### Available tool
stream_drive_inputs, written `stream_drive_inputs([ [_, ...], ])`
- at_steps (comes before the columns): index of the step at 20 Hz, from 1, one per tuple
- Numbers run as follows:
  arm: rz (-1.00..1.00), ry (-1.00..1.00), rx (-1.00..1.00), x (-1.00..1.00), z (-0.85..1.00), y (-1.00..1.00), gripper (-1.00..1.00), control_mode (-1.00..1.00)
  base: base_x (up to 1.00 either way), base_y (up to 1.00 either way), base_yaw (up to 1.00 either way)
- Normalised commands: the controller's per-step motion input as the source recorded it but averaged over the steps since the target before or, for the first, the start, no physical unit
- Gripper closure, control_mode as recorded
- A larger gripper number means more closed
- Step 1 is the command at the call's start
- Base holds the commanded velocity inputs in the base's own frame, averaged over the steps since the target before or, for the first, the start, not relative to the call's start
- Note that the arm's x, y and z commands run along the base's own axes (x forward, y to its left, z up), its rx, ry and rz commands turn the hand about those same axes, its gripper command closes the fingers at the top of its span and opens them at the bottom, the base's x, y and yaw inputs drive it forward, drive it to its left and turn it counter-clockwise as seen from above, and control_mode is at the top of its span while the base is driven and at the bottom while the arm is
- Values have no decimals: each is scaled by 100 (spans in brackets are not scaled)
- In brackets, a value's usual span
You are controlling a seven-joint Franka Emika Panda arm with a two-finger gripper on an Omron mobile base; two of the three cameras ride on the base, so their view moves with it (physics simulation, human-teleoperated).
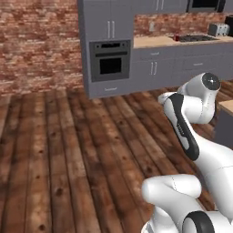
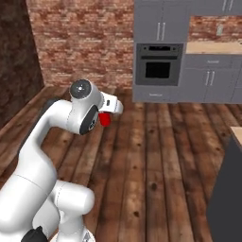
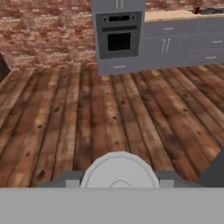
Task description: Four empty soda cans are scattered around the kitchen. Gather all the cans and cluster them next to the stove for recycling.
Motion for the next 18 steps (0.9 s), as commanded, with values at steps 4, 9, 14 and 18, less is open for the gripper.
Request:
stream_drive_inputs([
  [4, 0, 0, 0, 0, 0, 0, 100, 100, 100, 8, -26],
  [9, 0, 0, 0, 0, 0, 0, 100, 100, 99, 43, -66],
  [14, 0, 0, 0, 0, 0, 0, 100, 100, 86, 64, -73],
  [18, 0, 0, 0, 0, 0, 0, 100, 100, 99, 95, -66],
])
